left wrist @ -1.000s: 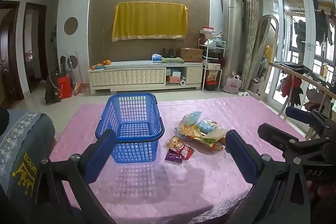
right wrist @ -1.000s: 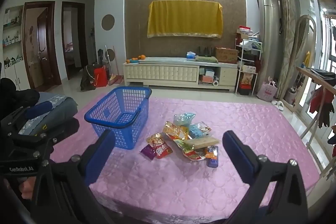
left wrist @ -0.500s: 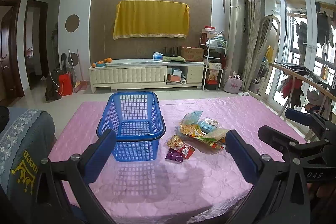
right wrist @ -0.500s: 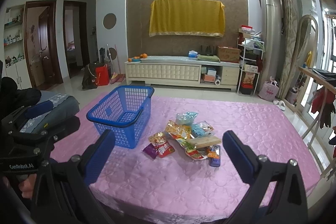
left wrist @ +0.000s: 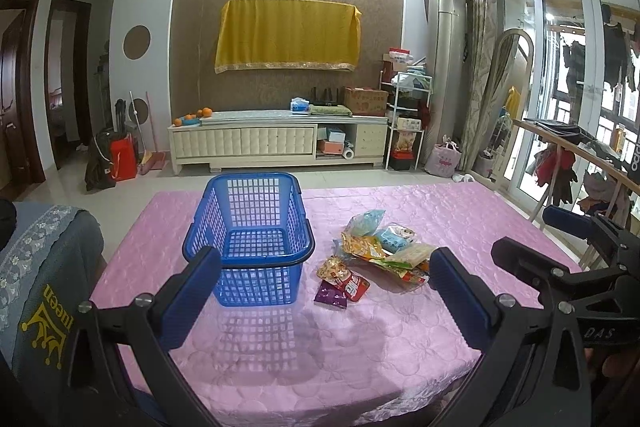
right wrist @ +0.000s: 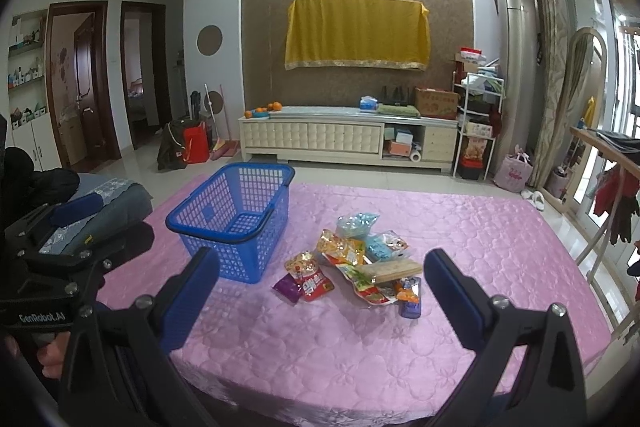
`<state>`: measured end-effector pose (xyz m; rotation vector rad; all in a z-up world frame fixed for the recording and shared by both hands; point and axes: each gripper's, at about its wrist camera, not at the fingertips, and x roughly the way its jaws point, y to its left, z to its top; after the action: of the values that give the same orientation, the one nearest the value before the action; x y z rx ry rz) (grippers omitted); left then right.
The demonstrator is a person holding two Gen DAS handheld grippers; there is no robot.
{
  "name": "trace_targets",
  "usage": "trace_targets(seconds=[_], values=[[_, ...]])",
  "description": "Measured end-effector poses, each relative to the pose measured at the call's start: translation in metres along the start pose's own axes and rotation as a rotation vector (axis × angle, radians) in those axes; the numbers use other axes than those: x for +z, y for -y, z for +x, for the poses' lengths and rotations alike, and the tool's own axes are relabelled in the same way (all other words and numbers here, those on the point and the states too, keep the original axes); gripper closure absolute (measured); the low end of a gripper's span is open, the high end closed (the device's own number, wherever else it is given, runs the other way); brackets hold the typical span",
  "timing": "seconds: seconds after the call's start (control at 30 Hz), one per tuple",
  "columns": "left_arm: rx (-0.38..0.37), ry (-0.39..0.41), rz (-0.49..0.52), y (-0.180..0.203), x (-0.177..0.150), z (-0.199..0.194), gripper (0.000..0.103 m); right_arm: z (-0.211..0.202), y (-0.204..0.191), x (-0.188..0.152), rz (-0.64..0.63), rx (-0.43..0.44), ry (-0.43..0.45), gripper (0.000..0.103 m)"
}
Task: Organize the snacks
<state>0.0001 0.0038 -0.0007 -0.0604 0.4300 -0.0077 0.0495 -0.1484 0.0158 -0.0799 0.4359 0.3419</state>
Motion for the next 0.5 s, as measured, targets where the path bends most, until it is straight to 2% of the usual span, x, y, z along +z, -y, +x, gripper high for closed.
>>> trace_targets(seconds=[0.5], values=[[-0.002,-0.009,-0.009,-0.0027,-0.0003,-0.0006,0.000,-0.0026,-0.0015,0.0025,-0.010,-0.012,-0.001,0.000]])
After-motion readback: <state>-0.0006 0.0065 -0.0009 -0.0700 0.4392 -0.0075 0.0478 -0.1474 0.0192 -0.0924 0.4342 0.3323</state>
